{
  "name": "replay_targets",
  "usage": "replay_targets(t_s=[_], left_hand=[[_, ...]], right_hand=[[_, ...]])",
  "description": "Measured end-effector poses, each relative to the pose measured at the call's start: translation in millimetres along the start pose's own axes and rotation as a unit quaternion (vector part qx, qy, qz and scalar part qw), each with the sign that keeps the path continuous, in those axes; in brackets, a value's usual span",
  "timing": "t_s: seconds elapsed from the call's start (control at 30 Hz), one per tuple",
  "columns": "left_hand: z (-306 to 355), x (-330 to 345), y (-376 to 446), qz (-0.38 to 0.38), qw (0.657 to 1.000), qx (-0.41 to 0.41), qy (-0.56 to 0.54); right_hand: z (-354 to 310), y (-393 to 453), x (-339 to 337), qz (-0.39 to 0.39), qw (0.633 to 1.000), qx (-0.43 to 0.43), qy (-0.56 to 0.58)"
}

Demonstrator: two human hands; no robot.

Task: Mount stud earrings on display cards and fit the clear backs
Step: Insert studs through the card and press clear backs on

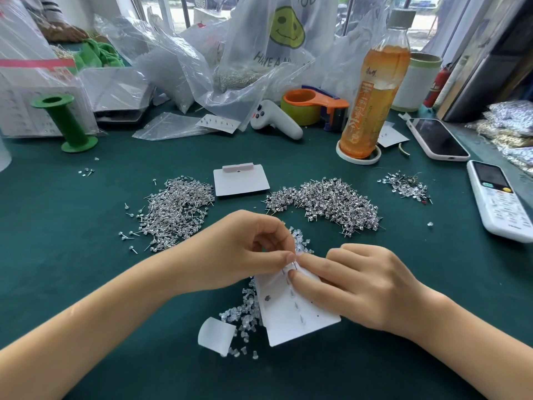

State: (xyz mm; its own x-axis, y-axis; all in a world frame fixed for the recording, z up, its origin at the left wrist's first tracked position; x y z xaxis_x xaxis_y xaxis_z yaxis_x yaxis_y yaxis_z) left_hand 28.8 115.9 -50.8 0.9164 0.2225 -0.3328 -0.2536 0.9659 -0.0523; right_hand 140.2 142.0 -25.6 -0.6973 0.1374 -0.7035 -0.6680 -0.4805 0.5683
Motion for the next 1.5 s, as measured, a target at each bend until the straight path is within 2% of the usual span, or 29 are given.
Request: replay_targets(t_s=[0.2,0.5,0.87,1.5], left_hand=[[0.3,1.6,-0.5,-0.010,1.000,0.002,0.006],[-2.1,-4.9,0.1,0.023,0.997,-0.005,-0.067],[0.7,-2.4,-2.1,0.053,0.998,0.017,-0.016],[4.2,2.8,-0.1,0.028,0.998,0.044,0.027]], right_hand=[[-2.8,-2.0,0.9,-0.001,1.000,-0.005,-0.017],[-2.7,-0.8,-1.9,0.014,0.999,0.000,-0.044],[-2.9,-1.6,1.3,0.003,0.999,0.002,-0.039],[-4.6,-2.2,1.9,0.000,0.999,-0.002,-0.038]])
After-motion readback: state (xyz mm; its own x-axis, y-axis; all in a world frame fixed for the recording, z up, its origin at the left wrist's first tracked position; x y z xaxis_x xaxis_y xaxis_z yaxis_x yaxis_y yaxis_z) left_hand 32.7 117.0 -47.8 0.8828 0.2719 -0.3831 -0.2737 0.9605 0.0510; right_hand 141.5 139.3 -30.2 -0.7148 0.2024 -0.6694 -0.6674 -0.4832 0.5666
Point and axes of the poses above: each hand's wrist, its own y-axis towards the middle knuckle, its own x-axis out of the palm, z = x × y, the point moved 9 cm from there along y, towards the middle knuckle, and after that the axes turned 11 degrees about -y, right-handed, at the moved point
